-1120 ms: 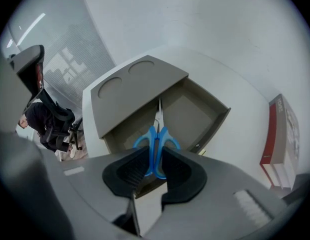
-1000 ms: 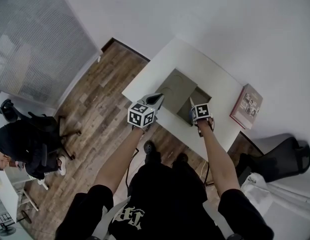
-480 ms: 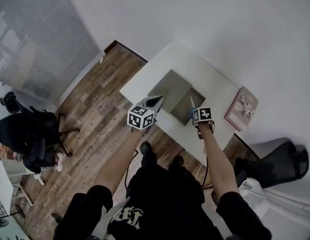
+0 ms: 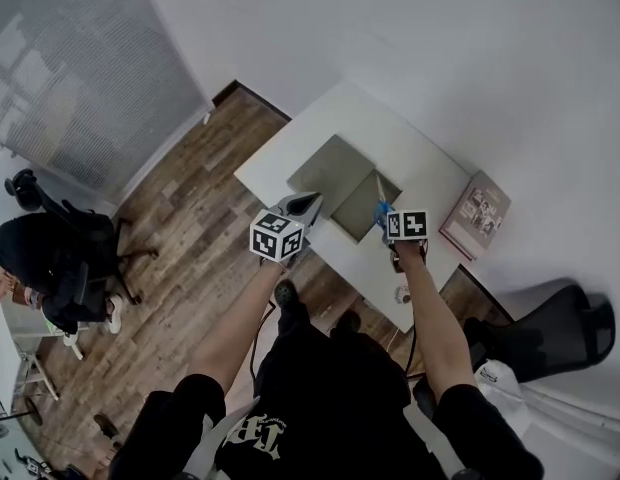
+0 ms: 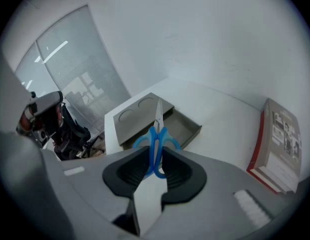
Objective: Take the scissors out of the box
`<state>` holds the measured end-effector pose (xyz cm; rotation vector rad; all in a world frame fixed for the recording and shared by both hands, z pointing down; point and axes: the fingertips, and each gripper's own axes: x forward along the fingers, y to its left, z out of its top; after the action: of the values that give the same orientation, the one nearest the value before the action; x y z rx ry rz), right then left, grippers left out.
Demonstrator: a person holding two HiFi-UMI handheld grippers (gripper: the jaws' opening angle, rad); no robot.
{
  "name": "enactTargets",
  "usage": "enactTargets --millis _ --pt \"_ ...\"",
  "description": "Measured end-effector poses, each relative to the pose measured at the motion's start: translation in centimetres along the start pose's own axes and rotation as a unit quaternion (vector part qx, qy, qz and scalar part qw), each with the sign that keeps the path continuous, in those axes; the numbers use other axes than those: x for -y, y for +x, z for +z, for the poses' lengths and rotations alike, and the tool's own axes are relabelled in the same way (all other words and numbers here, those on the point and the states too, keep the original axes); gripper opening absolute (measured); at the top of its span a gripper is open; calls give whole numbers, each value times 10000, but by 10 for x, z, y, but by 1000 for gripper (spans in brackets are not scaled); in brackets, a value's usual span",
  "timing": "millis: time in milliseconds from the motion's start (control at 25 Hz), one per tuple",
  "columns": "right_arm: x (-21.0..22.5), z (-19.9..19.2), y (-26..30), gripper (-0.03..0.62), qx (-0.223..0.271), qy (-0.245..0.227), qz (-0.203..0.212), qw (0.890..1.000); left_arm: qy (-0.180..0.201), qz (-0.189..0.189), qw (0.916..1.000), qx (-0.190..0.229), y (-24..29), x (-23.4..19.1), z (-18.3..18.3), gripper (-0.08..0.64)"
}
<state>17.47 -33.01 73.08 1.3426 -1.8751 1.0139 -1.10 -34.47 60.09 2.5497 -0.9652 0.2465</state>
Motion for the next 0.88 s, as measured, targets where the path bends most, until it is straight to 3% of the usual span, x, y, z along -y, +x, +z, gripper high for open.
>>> enactTargets --millis 440,880 --pt "-9 22 -50 86 705 -334 349 9963 24 200 9994 287 -11 39 11 2" --pt "-25 49 -105 85 1456 -655 515 9858 252 323 9975 576 -23 72 36 2"
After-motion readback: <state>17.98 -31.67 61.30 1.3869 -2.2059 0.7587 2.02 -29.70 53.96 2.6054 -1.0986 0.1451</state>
